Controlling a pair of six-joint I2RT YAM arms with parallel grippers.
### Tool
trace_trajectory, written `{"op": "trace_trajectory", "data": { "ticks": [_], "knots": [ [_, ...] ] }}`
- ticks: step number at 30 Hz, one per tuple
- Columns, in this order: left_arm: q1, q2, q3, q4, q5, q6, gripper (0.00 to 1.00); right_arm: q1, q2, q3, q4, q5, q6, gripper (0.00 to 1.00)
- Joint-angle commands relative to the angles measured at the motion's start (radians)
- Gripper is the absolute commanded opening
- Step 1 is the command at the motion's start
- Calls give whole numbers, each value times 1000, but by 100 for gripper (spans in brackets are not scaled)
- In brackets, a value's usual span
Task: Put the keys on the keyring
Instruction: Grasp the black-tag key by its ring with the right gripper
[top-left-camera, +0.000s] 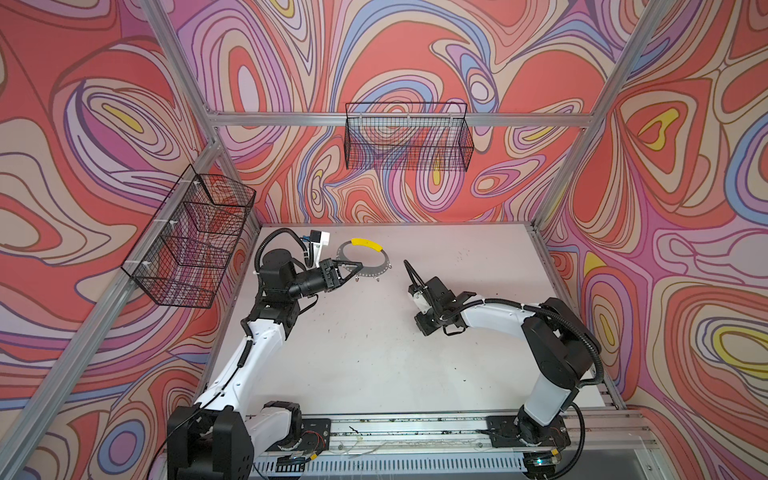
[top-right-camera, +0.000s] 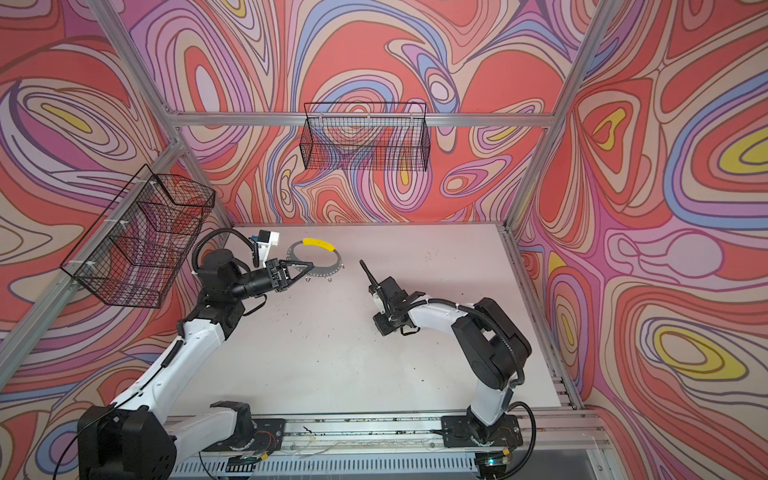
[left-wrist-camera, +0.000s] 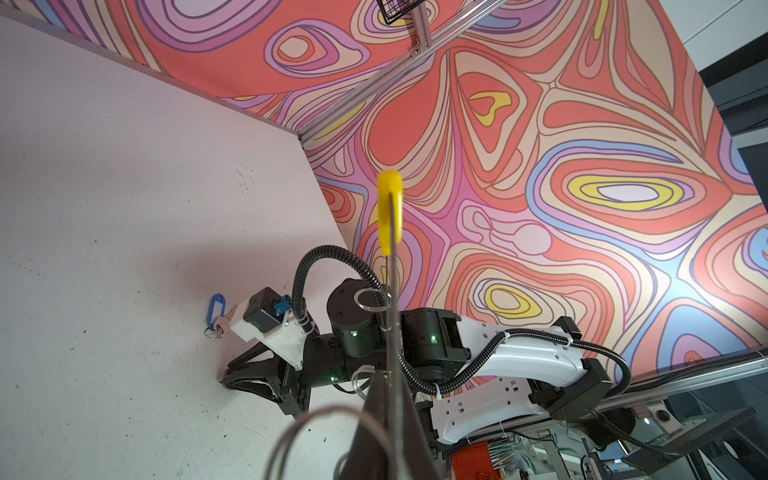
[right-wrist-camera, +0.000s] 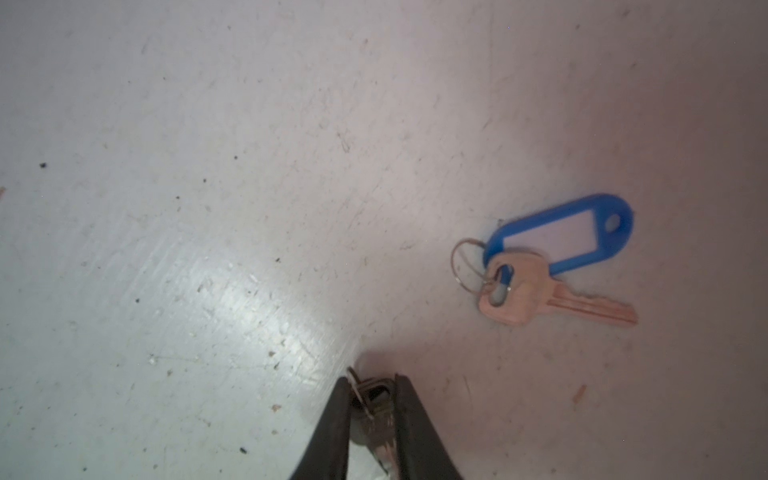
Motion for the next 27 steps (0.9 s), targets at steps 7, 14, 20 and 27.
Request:
{"op": "trace_trajectory", "data": {
  "ticks": [7, 14, 20, 27],
  "knots": [
    [14, -17, 17, -20, 12, 25, 0, 1, 5, 2, -8, 10, -14, 14],
    [16, -20, 23, -45, 6, 39, 0, 1, -3, -3, -18, 8, -15, 10],
    [17, -26, 22, -52, 3, 41, 0, 0, -41, -11, -29, 21, -16, 16],
    [17, -29, 19, -55, 2, 42, 0, 0, -66, -26, -30, 9, -10, 19]
  ]
}}
